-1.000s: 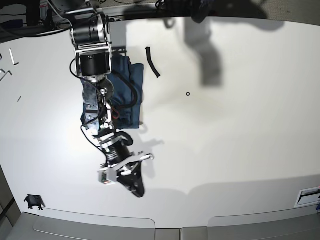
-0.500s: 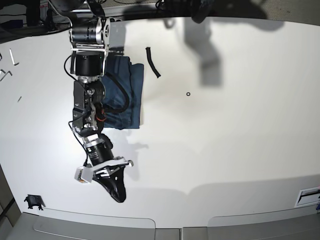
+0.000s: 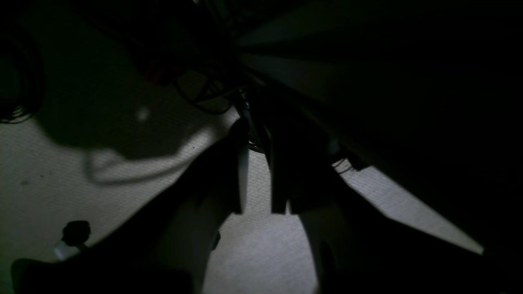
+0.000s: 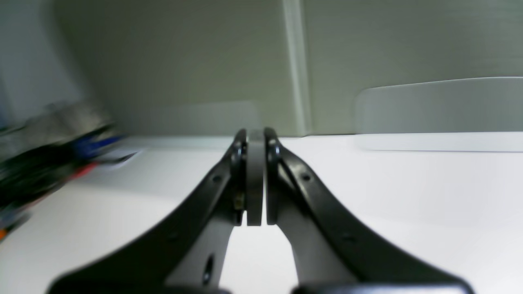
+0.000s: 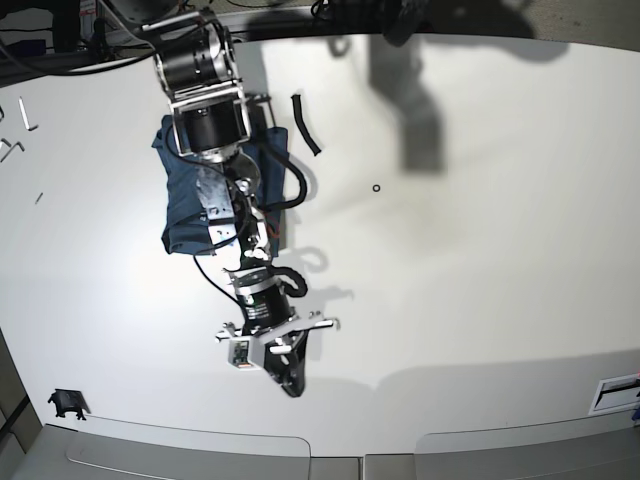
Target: Fold the T-shirt properly
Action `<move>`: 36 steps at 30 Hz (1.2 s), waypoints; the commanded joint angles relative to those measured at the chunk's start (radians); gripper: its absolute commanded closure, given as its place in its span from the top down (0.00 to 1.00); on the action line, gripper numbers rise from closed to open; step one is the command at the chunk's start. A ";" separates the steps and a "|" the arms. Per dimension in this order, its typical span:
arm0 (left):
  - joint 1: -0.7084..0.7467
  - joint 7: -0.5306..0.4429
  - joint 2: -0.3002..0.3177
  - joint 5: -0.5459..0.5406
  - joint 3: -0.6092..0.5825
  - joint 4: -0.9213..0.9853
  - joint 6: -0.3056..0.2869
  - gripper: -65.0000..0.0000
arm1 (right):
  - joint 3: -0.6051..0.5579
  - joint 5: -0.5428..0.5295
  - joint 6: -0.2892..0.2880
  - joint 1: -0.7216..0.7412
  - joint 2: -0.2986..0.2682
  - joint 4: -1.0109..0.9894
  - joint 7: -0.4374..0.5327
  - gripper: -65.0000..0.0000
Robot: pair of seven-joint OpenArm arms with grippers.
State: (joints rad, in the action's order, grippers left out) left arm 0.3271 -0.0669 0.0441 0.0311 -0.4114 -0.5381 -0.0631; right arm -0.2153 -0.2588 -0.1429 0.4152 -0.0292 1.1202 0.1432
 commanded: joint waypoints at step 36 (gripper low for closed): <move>0.011 -0.009 -0.008 0.002 -0.002 -0.005 -0.010 0.12 | 0.005 -0.002 0.841 -0.047 0.021 0.018 0.168 0.00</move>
State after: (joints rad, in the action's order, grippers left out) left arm 0.3271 -0.0669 0.0444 0.0311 -0.4114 -0.5381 -0.0631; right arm -0.2096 -0.2871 0.7010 0.3378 -0.0109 1.1202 0.2787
